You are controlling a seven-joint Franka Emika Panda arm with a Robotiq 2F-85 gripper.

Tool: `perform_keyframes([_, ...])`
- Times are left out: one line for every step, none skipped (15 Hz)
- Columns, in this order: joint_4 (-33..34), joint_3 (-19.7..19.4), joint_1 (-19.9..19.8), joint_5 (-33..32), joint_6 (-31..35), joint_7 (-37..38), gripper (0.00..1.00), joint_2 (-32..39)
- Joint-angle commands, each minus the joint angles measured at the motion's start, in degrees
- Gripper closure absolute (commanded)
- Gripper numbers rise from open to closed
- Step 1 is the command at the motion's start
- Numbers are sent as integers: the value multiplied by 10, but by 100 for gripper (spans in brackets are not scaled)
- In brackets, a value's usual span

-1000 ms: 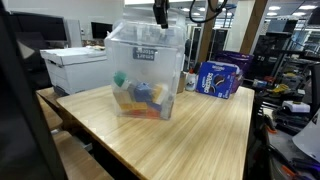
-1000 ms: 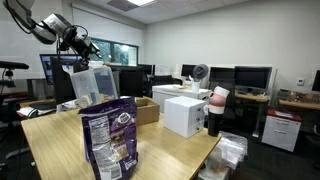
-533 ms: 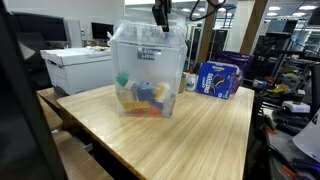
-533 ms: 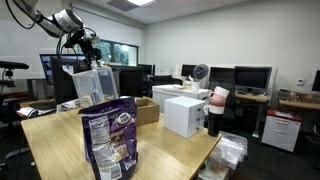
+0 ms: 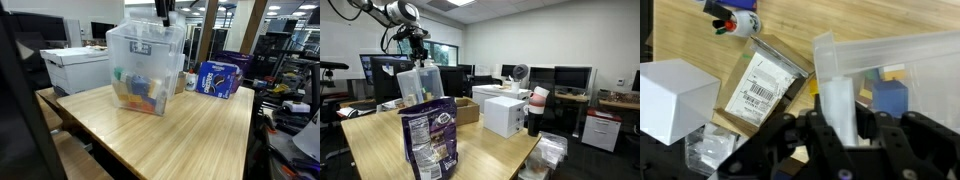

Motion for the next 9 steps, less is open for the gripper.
perform_keyframes([-38, -11, -31, 105, 44, -47, 94, -21])
perform_keyframes([-40, -15, -37, 129, 47, -57, 94, -22])
perform_keyframes([-43, -18, -43, 150, 48, -65, 94, -24])
perform_keyframes([-45, -21, -47, 170, 50, -71, 94, -25])
perform_keyframes([-51, -25, -54, 195, 51, -80, 94, -28])
perform_keyframes([-53, -27, -57, 210, 51, -84, 94, -29])
perform_keyframes([-56, -31, -63, 230, 51, -89, 94, -31])
perform_keyframes([-57, -34, -67, 249, 51, -93, 94, -33])
perform_keyframes([-61, -39, -72, 270, 51, -96, 94, -36])
